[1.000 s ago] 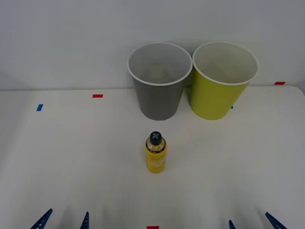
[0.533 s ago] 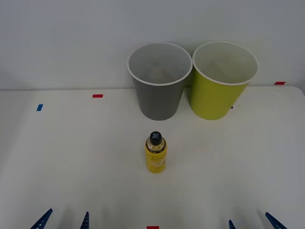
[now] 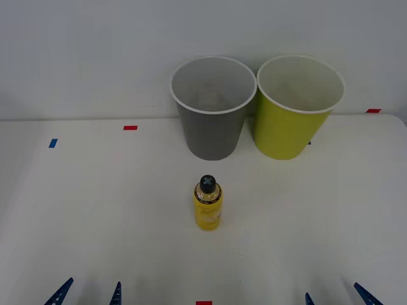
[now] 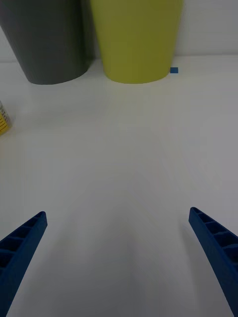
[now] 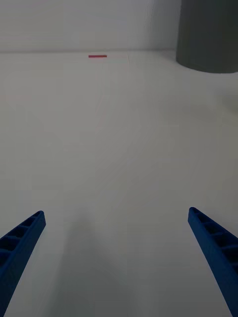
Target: Put cans in the gray bin and PET bottles in the light green bin.
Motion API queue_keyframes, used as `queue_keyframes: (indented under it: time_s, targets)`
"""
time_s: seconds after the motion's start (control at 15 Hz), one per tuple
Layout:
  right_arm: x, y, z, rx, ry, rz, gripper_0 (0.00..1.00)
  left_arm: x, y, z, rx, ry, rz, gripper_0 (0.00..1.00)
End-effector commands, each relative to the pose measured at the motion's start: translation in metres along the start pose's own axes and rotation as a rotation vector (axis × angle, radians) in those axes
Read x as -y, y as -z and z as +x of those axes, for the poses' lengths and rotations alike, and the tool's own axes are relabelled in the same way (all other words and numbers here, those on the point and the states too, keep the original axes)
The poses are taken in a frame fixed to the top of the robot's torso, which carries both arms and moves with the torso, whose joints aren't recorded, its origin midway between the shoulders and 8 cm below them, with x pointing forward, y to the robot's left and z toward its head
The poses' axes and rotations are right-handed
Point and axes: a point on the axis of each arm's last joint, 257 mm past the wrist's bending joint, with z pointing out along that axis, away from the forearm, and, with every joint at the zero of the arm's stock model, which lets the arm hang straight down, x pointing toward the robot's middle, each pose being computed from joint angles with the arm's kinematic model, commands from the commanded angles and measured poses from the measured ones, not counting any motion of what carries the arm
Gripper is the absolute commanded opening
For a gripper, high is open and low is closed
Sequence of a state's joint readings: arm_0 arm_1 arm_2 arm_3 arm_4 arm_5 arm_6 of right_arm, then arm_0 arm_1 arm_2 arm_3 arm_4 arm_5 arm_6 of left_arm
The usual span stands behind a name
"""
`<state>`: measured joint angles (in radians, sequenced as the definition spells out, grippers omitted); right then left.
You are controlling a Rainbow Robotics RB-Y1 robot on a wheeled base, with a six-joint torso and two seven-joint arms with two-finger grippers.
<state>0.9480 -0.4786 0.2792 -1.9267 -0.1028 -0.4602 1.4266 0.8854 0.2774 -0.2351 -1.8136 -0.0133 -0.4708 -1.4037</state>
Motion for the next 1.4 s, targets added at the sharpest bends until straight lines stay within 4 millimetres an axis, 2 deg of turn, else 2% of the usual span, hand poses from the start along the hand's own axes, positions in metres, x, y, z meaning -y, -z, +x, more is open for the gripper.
queue_keyframes:
  time_s: [0.07,0.27,0.6,0.8,1.07,1.27,1.4]
  targets:
    - [0.000,0.000,0.000,0.000,0.000,0.000,1.00,0.004,-0.015,-0.025,0.087,-0.023,0.037,1.00]
    - [0.000,0.000,0.000,0.000,0.000,0.000,1.00,0.020,-0.031,-0.044,0.141,-0.102,0.146,1.00]
    - [0.000,0.000,0.000,0.000,0.000,0.000,1.00,0.082,-0.047,-0.062,0.201,-0.117,0.325,1.00]
    - [0.000,0.000,0.000,0.000,0.000,0.000,1.00,0.111,-0.051,-0.068,0.217,-0.124,0.426,1.00]
    - [0.000,0.000,0.000,0.000,0.000,0.000,1.00,0.116,-0.076,-0.081,0.233,-0.193,0.465,1.00]
    - [0.000,0.000,0.000,0.000,0.000,0.000,1.00,0.139,-0.090,-0.094,0.244,-0.144,0.506,1.00]
    - [0.000,0.000,0.000,0.000,0.000,0.000,1.00,0.146,-0.095,-0.102,0.256,-0.113,0.518,1.00]
